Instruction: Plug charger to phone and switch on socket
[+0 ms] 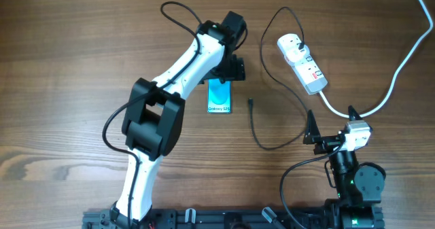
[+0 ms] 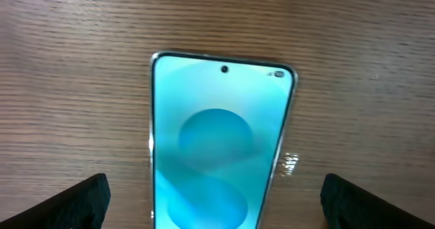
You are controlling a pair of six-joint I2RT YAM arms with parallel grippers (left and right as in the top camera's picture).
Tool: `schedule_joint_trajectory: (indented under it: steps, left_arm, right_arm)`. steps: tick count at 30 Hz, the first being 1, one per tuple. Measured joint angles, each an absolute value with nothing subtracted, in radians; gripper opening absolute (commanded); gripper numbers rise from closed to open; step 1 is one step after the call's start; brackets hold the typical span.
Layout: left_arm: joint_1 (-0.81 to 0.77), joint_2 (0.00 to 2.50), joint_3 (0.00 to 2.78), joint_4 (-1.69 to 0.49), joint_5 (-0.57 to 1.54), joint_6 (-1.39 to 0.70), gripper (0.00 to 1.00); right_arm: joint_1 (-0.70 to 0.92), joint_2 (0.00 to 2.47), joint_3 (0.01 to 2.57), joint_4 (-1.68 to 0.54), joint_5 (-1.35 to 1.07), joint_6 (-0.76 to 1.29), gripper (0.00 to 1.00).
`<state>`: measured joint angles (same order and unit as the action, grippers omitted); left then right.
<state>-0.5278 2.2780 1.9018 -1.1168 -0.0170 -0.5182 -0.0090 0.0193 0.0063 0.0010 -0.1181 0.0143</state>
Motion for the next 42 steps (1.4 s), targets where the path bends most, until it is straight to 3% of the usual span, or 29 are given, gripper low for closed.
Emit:
schedule_joint_trajectory:
  steps: [42]
  left_arm:
    - [-0.549,2.312,1.815,-1.066,0.016,-0.476,1.00]
  right_arm:
    - [-0.009,0.019,0.006,0.001,-0.118,0.014,1.00]
